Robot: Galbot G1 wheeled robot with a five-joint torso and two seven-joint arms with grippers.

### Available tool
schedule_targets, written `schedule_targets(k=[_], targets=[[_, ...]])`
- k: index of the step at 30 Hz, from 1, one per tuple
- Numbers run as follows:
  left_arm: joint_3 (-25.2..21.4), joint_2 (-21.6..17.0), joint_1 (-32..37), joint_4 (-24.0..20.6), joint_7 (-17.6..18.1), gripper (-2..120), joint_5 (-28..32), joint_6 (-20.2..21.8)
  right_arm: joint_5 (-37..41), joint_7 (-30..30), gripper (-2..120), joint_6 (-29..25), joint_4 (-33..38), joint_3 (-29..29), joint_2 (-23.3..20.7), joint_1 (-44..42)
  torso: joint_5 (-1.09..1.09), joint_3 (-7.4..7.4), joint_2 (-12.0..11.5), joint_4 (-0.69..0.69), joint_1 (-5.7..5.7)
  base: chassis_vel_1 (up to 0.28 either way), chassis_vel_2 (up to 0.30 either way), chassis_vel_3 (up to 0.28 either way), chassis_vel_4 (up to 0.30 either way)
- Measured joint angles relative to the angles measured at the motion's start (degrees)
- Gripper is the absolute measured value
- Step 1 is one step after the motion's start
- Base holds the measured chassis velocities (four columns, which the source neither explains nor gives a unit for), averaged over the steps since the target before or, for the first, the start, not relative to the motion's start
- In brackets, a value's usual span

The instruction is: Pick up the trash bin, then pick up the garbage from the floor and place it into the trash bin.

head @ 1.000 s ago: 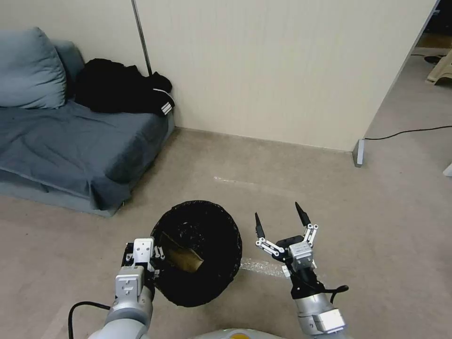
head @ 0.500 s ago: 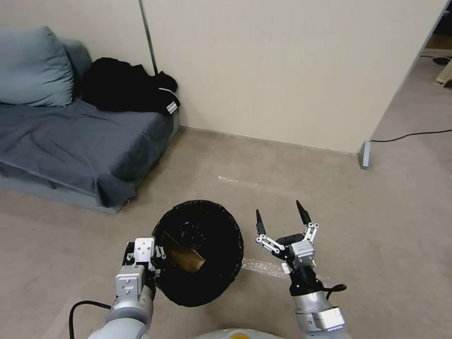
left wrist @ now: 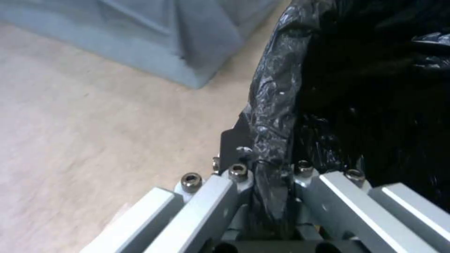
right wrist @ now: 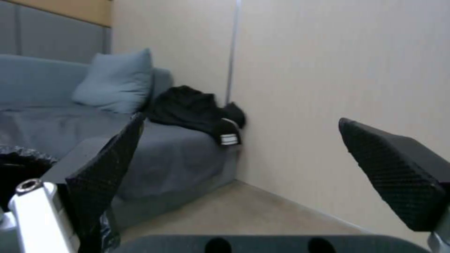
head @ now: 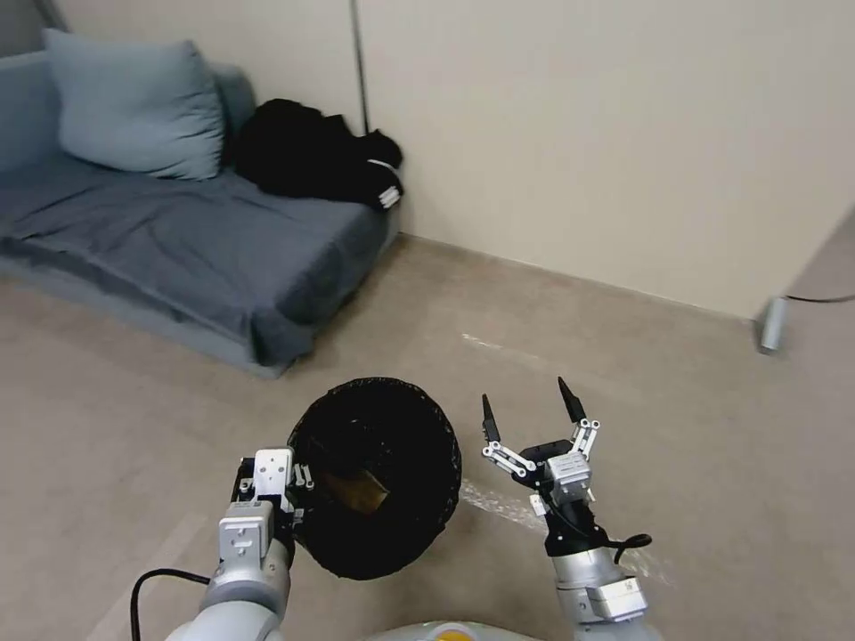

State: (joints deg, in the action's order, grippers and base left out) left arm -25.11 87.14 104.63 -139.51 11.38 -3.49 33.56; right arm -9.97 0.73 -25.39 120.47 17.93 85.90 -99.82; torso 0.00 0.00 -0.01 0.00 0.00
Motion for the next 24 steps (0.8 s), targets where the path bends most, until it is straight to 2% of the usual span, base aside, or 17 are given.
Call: schedule_targets(k=[24], targets=[[0.2, 0.0, 0.2, -0.4, 0.1, 0, -0.2, 0.0, -1.3, -1.5, 100, -0.5, -1.0, -1.1, -0.2, 0.3, 0.0, 0.0, 0.0, 0.0, 0.0, 0.127, 0.123, 0.124, 0.131]])
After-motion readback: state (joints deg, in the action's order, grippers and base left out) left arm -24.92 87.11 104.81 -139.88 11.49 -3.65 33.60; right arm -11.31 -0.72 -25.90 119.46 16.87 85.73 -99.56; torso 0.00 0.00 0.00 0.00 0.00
